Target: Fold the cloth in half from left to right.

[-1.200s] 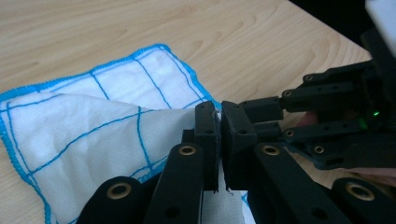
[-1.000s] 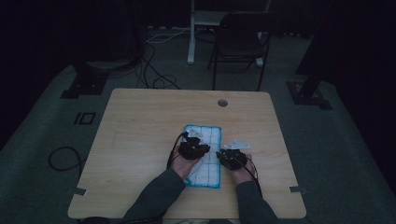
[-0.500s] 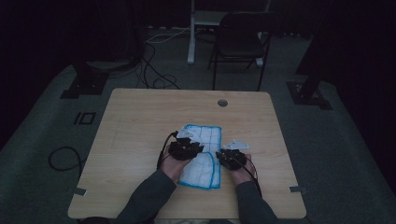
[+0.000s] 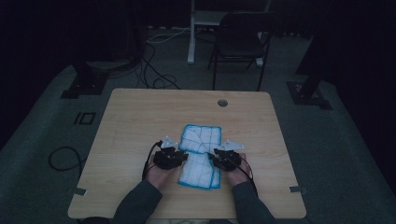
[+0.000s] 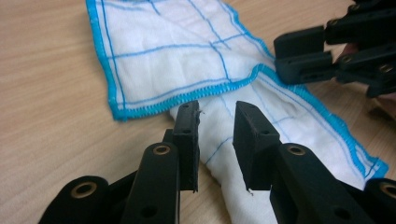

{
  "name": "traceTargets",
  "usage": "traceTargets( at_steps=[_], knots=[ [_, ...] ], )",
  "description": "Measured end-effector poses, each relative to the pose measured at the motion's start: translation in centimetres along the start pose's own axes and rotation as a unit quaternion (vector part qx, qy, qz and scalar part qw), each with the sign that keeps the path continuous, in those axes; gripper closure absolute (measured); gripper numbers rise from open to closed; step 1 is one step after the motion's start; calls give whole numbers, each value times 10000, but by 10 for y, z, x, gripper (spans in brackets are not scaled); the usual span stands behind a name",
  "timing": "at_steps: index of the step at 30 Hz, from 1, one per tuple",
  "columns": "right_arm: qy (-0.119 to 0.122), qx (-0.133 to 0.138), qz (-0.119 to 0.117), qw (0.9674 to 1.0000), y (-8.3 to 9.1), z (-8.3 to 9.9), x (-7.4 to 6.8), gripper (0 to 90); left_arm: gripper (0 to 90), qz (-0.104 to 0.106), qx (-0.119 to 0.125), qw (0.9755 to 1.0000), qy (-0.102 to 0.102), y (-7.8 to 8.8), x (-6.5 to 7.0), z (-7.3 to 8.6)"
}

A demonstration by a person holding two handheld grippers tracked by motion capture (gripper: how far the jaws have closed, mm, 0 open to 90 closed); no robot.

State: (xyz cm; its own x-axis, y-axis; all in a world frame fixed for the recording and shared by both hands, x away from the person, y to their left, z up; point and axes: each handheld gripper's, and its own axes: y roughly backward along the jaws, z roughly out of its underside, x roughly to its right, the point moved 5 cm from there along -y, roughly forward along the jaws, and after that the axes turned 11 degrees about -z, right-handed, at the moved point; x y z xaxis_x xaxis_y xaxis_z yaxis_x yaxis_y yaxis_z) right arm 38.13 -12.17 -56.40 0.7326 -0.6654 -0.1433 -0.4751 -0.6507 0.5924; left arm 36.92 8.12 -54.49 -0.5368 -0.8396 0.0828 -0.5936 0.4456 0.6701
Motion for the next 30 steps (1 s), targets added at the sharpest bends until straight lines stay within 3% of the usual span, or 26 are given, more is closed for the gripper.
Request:
traceTargets(
  at_steps=[4,10,15,17,18,19,22,30],
  knots=[
    [-50,187,-118,9997,4,-4,-2,639,715,3,-37,10000,2,-3,0,3],
    [-79,-77,-348,9993,-5,0,-6,622,715,21,-42,10000,-11,-5,4,6],
    [-49,4,-349,9994,-3,-3,-9,624,716,15,-49,10000,-40,-7,6,7],
    [-106,-133,-279,9995,-4,-1,-7,669,715,16,-46,10000,-39,-7,6,6],
    [-123,-257,-299,9991,-7,1,-7,781,715,26,-27,10000,-25,-7,7,6],
    [-123,-257,-299,9991,-7,1,-7,781,715,26,-27,10000,-25,-7,7,6],
    [-38,-183,-128,9997,-1,-5,-6,890,715,32,-11,10000,-20,-8,8,6],
    [-147,-46,36,9999,8,-16,6,892,715,74,-57,9999,-105,-13,14,5]
  ],
)
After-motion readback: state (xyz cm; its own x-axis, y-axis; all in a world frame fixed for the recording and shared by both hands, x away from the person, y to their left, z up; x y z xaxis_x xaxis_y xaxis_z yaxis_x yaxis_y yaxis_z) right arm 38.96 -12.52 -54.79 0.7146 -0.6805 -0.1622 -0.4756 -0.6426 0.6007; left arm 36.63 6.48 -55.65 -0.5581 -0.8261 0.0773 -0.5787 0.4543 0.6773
